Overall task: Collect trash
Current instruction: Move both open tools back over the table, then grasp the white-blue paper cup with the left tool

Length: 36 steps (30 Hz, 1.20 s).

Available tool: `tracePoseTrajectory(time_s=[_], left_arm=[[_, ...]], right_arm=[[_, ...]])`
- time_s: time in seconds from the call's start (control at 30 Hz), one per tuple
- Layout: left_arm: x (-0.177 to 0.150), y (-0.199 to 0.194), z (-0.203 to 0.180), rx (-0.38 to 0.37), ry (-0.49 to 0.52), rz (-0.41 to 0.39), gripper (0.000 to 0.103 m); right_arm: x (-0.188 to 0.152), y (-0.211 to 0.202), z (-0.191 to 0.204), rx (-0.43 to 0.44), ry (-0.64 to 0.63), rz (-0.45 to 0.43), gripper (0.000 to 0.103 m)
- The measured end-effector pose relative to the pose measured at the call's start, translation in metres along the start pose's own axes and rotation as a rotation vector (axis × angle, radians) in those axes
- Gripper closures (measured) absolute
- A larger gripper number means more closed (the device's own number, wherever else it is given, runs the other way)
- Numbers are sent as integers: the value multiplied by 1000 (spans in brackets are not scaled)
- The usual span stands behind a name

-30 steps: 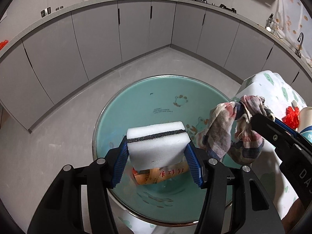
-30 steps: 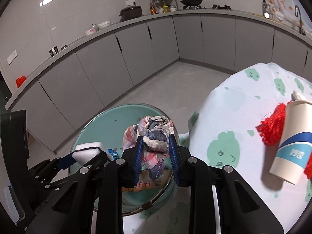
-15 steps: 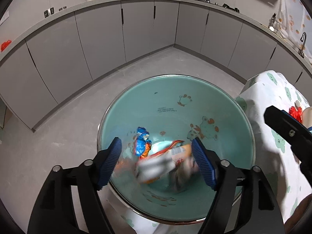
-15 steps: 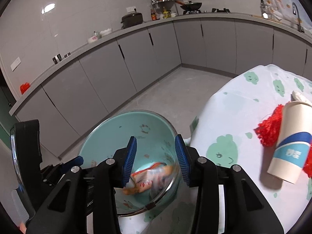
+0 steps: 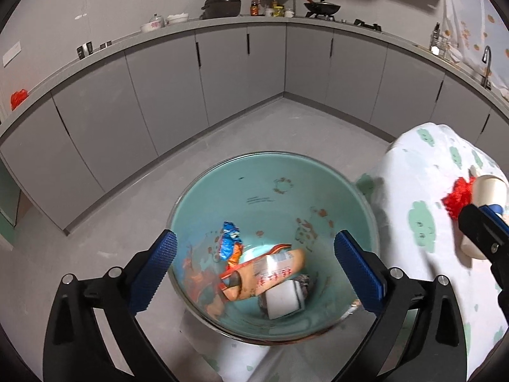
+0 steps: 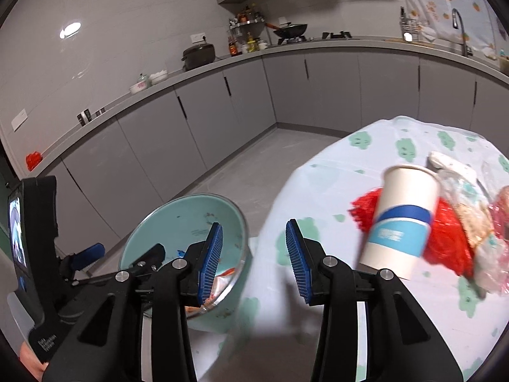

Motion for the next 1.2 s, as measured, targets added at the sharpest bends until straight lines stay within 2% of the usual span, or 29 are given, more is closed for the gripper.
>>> tracePoseTrajectory(time_s=[0.1,0.7,0.9,1.2], left_arm=[[2,-8,-12,-12,18,-12,6],[0,-48,-94,-116,143,-54,6],[-11,-52,-120,-161,162,-34,6],[-27,-53,-159,-216,221,-15,6]], right_arm=[[1,-12,-16,-28,13,-12,50],[-1,-78,-121,-246,91,-86,50],[-13,-102,-163,-327,133,-81,50],[-30,-125,-206,-384,187,-76,50]])
Point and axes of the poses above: each gripper's, at about its wrist camera, not at the fingertips, and y roughly the way its jaws point, z to its left, x to its top, the point moved 10 cm from there along y, roughly the way its jaws point, and after that the axes turned 11 degrees about -z, right-handed, at the moved point
